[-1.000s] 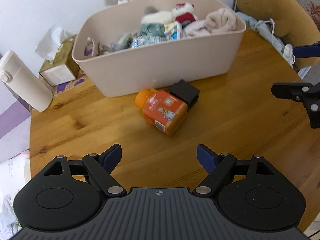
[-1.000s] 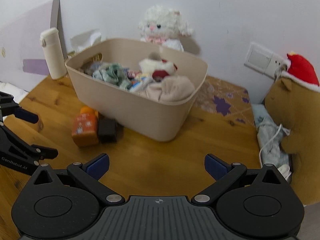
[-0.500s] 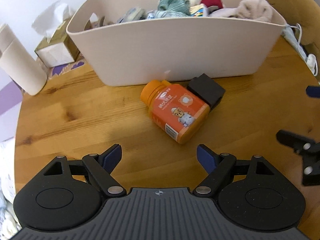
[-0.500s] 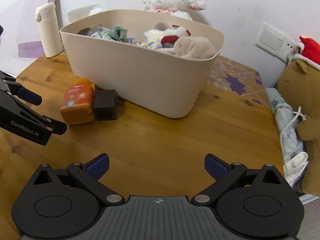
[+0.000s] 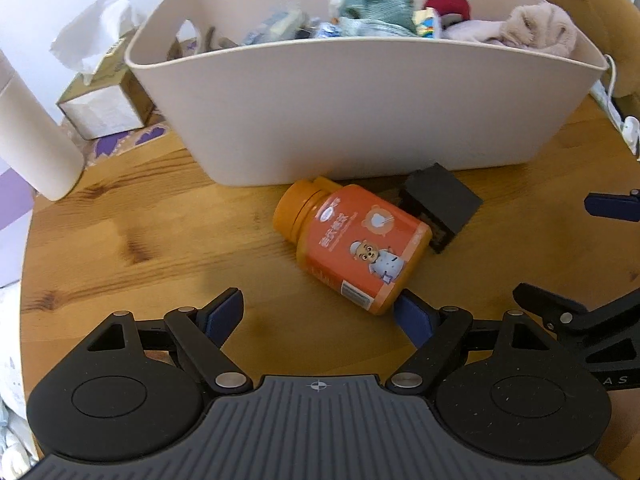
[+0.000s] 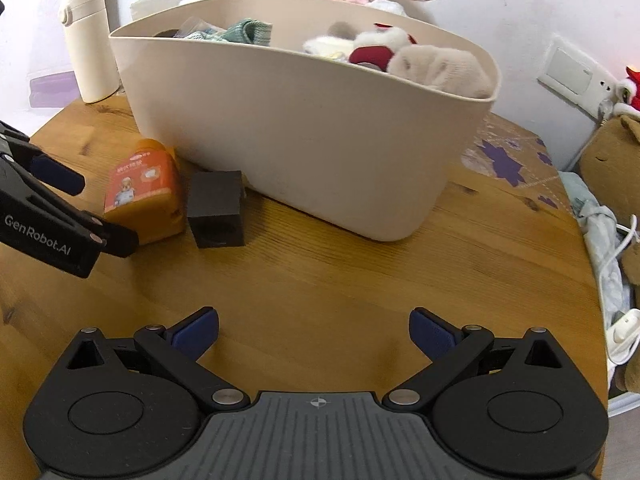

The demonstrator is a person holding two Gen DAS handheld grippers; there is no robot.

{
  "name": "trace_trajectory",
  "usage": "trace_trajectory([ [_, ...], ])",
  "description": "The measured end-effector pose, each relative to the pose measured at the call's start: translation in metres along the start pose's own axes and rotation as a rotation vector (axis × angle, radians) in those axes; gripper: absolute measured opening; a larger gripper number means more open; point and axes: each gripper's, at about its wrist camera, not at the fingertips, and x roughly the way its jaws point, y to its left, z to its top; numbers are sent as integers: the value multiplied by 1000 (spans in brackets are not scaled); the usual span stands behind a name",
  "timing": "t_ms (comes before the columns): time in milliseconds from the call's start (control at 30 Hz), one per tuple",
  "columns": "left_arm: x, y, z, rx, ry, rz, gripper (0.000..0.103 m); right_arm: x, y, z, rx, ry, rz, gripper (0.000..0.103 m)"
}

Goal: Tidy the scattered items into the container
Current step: 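Move the left gripper to the orange bottle while the right moves to the black box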

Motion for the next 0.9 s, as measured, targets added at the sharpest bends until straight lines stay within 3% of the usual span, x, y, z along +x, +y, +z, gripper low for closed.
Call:
trace_trajectory([
  [167,2,21,0,-89,35,23,84,7,7,8,-10,-4,5,103],
  [400,8,45,-1,-131,52,80,84,15,20,20,-20,-14,12,103],
  [633,0,47,3,-192,41,18,84,24,31,31,-18,-32,5,103],
  [900,6,47,16,-381,47,-10,84,31,33,35,6,-28,-3,103],
])
